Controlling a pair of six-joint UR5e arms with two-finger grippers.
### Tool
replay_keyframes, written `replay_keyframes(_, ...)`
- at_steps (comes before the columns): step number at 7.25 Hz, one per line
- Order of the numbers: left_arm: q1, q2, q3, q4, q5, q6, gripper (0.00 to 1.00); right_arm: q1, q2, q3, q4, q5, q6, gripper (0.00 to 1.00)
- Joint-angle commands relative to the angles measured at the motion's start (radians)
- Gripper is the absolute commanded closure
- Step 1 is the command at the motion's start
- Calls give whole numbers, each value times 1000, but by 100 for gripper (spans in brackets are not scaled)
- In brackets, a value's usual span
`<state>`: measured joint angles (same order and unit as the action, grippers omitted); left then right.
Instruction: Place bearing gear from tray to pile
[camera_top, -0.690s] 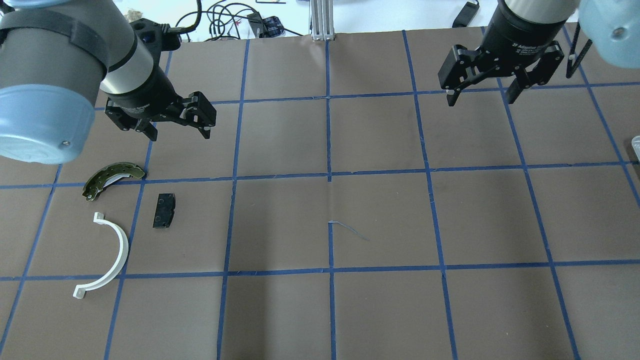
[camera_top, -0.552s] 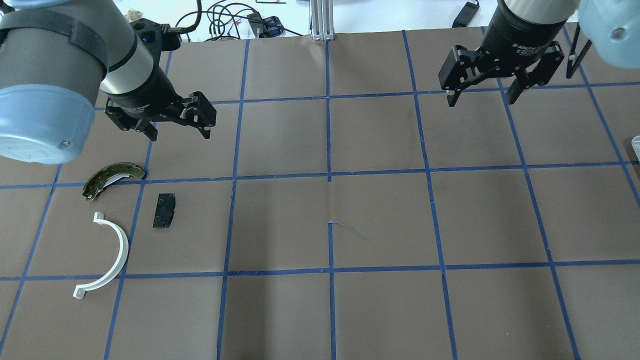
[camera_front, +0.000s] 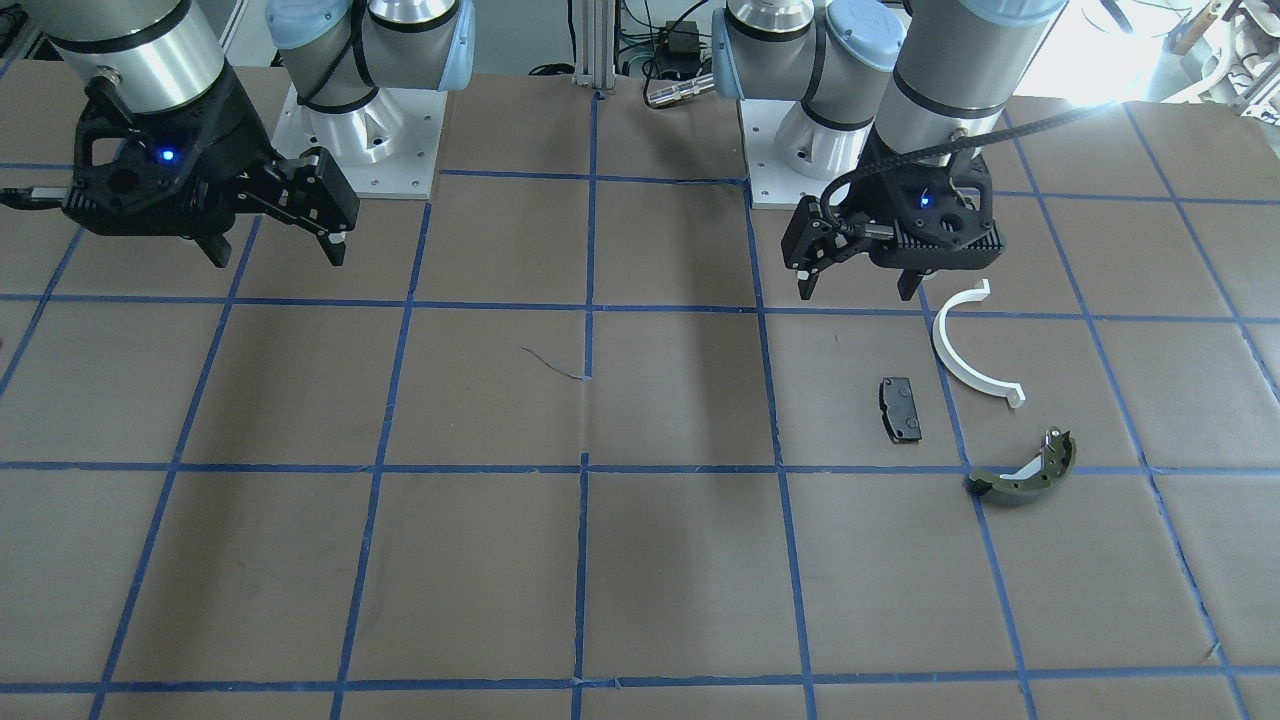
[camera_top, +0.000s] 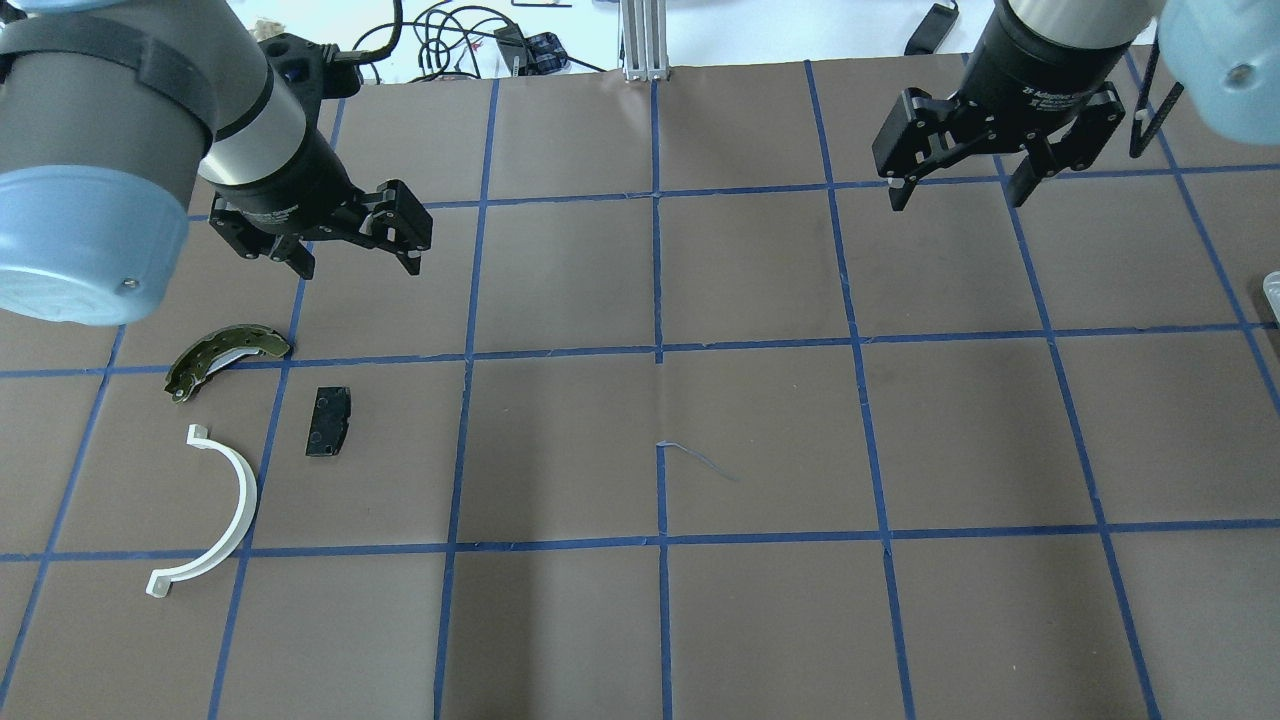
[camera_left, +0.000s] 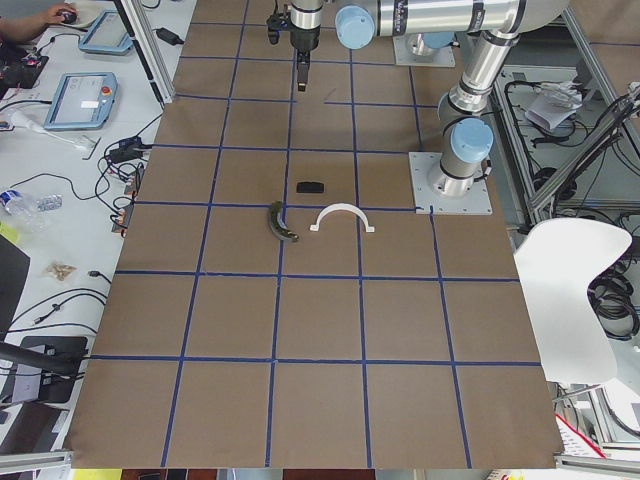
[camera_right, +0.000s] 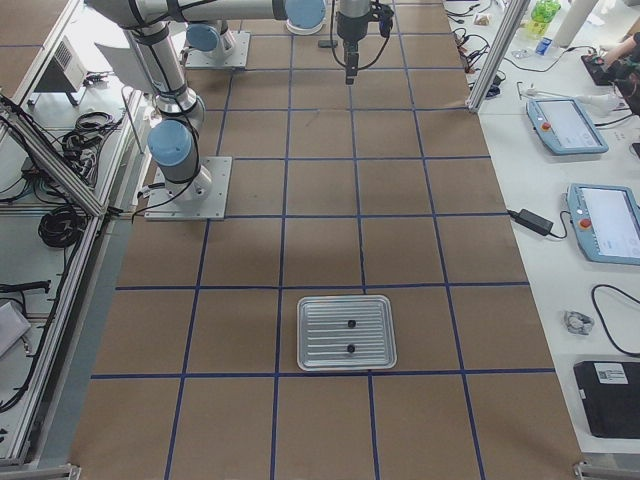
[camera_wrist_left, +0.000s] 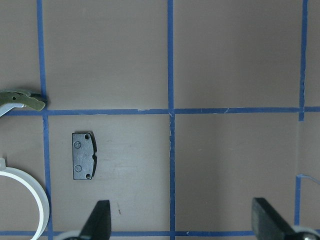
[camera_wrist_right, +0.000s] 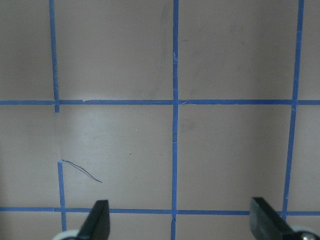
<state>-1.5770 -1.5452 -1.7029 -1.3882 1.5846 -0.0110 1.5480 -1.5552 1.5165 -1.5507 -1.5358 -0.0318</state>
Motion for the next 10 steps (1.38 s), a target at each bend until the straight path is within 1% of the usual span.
replay_keyframes(1,0,-1,0,0,0,-1,0,-5,-2,7,-2,-12,-3,0)
replay_keyframes(2,0,0,-1,0,0,-1,0,-5,-6,7,1,-61,-6,0)
replay_keyframes(3,-1,0,-1,0,0,-1,0,-2,-15,8,4,-76,-5,0)
replay_keyframes(5,-1,2,-4,0,0,-1,0,-6,-17,13,4,-83,-8,0)
replay_keyframes(6,-2,3,-4,0,-2,-1,0,-5,-25,13,3,-102,-17,0)
replay_keyframes(9,-3,4,-1,0,-2,-1,0,-9,-20,14,0,-107,-42,0)
replay_keyframes(10,-2,4,-1,0,0,-1,0,-35,-19,24,6,-106,-121,0)
